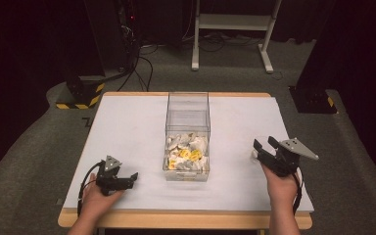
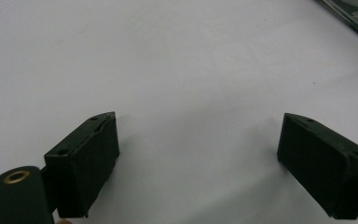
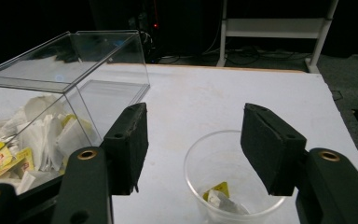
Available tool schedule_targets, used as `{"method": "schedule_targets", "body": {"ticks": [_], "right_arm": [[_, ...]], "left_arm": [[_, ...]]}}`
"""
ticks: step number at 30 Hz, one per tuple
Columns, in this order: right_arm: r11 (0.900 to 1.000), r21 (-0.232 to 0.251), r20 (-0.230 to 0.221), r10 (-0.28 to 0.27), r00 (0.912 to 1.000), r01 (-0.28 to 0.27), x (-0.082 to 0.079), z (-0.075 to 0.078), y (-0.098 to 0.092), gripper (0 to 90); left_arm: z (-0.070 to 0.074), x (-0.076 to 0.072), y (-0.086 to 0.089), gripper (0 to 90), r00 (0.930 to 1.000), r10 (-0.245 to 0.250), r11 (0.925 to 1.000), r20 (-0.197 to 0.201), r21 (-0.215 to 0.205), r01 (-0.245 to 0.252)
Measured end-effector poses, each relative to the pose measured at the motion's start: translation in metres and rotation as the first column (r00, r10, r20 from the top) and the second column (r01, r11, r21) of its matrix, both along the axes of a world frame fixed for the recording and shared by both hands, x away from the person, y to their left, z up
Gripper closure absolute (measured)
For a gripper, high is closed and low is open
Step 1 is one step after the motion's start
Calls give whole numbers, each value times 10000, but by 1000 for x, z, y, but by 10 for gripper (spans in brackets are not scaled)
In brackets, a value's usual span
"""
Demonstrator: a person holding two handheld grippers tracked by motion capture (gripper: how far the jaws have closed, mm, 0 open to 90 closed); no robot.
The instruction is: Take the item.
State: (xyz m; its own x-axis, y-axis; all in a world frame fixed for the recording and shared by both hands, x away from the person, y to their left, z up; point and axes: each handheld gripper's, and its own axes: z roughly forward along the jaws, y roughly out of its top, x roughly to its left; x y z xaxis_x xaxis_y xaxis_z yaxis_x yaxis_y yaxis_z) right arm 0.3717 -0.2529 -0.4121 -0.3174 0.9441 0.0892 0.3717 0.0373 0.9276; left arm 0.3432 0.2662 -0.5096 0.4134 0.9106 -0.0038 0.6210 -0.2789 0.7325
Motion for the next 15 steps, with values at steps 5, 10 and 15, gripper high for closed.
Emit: {"method": "schedule_targets", "body": {"ticks": [5,10,15], "right_arm": [[9995,-122,86,292,9995,-291,-1,1,13,388],[9981,-158,124,599,9981,-597,-3,1,29,362],[9955,-306,196,902,9957,-896,-5,0,46,348]], "left_arm": [[0,0,0,129,10000,-3,10000,-3,2,3],[0,0,0,128,10000,1,10000,2,-5,-1],[0,0,0,128,10000,0,10000,0,-5,0]]}}
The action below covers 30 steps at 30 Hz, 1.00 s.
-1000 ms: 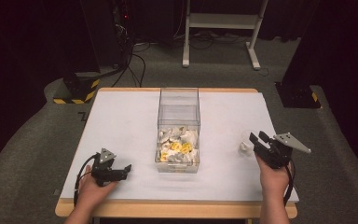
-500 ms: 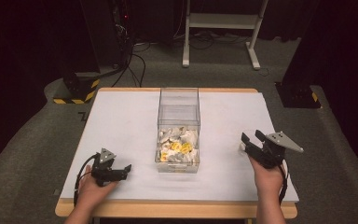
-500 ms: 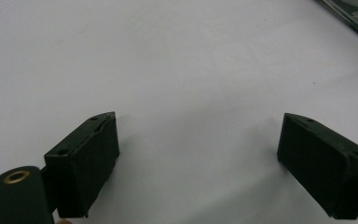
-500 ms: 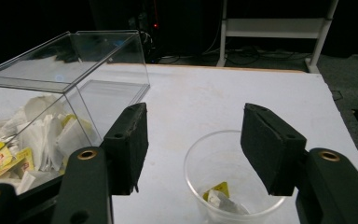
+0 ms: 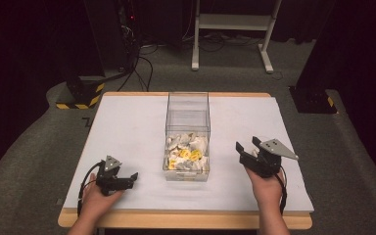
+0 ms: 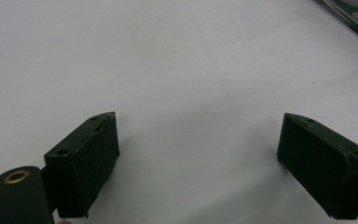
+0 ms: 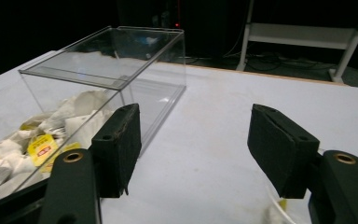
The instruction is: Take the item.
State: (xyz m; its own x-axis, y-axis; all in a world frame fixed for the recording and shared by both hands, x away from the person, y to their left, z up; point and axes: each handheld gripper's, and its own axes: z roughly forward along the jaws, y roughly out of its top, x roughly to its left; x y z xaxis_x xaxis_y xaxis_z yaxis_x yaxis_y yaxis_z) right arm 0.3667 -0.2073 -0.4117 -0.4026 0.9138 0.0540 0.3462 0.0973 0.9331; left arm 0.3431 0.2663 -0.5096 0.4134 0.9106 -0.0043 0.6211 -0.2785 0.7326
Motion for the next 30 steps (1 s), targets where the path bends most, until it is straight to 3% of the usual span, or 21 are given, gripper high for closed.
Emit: {"method": "schedule_targets", "body": {"ticks": [18,26,30], "right_arm": [[9985,-347,-96,422,9991,-425,-3,-5,26,280],[9977,-581,-427,323,9986,-347,3,-20,33,256],[9955,-879,-851,280,9960,-355,8,-33,39,254]], "left_arm": [[0,0,0,128,10000,1,10000,3,-6,-1],[0,0,0,129,10000,0,10000,2,2,0],[0,0,0,128,10000,-1,10000,-1,-12,1]]}}
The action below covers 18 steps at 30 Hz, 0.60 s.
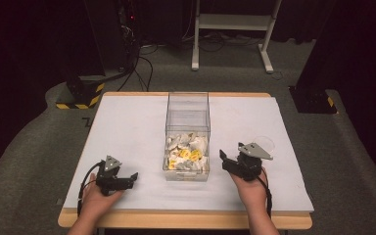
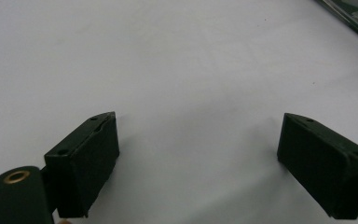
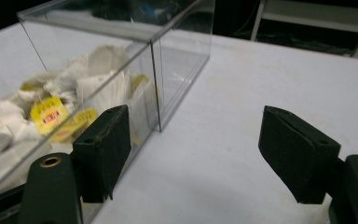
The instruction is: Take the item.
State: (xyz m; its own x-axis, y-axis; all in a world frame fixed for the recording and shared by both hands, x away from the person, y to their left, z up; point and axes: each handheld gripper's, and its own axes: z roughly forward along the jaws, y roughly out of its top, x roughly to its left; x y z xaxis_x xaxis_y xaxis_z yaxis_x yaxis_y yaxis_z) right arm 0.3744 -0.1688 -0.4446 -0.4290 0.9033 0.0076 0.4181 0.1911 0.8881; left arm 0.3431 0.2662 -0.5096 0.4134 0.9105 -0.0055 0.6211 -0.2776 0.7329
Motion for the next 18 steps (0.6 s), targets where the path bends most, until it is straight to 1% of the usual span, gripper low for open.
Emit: {"method": "schedule_targets", "body": {"ticks": [4,7,12,13,16,18], "right_arm": [[9994,-353,-459,1,9989,-17,4,-14,7,251],[9974,-720,-849,-80,9964,19,8,-24,12,239],[9955,-944,-1375,-182,9903,52,11,-38,14,235],[9953,-971,-1589,-201,9871,46,12,-42,14,232],[9939,-1105,-2020,-219,9791,-5,14,-51,15,222],[9921,-1255,-2408,-236,9703,-70,16,-58,18,212]], "left_arm": [[0,0,0,129,10000,1,10000,2,11,-1],[0,0,0,129,10000,1,10000,3,12,-1],[0,0,0,128,10000,0,10000,3,11,0],[0,0,0,128,10000,0,10000,1,11,0],[0,0,0,129,10000,-1,10000,0,2,1],[0,0,0,128,10000,-1,10000,6,3,1]]}}
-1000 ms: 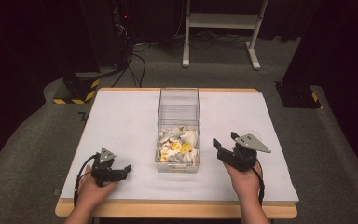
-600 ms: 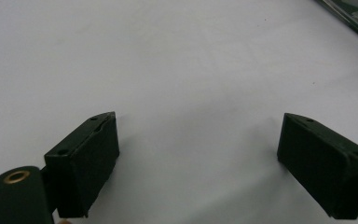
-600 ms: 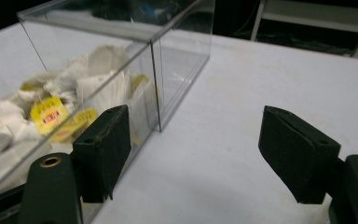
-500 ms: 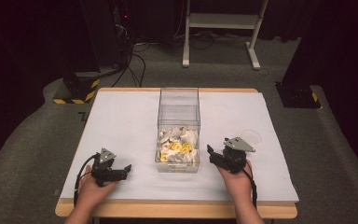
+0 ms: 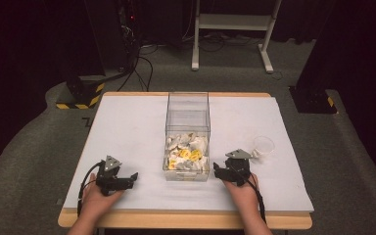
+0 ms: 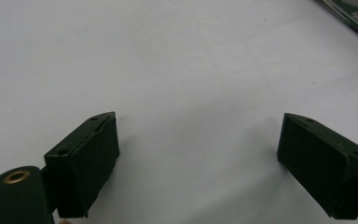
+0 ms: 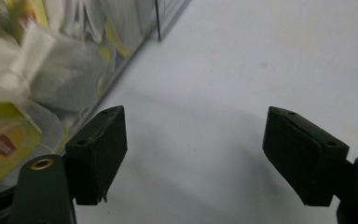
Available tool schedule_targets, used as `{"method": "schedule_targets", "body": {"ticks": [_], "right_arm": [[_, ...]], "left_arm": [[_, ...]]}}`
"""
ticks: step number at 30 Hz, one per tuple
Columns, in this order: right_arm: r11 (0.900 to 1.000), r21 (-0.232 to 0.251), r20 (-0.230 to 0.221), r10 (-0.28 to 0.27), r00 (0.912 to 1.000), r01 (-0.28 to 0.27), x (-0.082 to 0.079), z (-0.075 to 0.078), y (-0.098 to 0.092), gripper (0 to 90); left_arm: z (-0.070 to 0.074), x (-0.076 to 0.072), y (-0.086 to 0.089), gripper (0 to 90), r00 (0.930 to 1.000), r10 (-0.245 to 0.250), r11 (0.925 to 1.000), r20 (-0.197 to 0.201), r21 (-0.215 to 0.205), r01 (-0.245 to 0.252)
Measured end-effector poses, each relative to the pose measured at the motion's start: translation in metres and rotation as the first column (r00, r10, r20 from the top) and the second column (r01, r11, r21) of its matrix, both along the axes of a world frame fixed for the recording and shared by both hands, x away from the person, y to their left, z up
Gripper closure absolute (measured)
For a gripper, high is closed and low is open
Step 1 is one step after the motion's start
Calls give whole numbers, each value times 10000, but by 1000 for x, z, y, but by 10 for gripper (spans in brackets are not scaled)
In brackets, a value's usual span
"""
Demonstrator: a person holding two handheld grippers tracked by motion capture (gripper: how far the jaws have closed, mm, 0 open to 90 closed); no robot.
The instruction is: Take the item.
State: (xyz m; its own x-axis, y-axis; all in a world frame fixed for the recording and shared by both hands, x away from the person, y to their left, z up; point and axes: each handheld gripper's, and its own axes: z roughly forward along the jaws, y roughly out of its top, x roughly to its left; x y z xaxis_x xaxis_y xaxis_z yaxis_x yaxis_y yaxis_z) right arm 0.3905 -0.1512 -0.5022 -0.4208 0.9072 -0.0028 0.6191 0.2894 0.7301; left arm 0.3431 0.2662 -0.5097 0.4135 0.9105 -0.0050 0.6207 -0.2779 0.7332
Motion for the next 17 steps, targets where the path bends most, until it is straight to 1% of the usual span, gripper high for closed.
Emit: {"method": "schedule_targets", "body": {"ticks": [1,3,5,7,13,17], "right_arm": [[9997,-232,-148,48,9999,-52,1,-2,2,202],[9991,-392,-47,168,9998,-169,0,-2,5,206],[9992,-375,-78,158,9998,-161,0,-2,5,202],[9996,-247,-160,129,9998,-133,1,-2,4,198],[9996,-278,-146,106,9998,-110,1,-2,5,197],[9995,-300,-186,45,9998,-50,2,-2,5,171]], "left_arm": [[0,0,0,129,10000,0,10000,-3,-1,0],[0,0,0,128,10000,2,10000,-3,-1,-2],[0,0,0,129,10000,1,10000,-1,1,-1],[0,0,0,129,10000,2,10000,1,1,-2],[0,0,0,129,10000,1,10000,3,12,-1],[0,0,0,129,10000,-1,10000,6,8,1]]}}
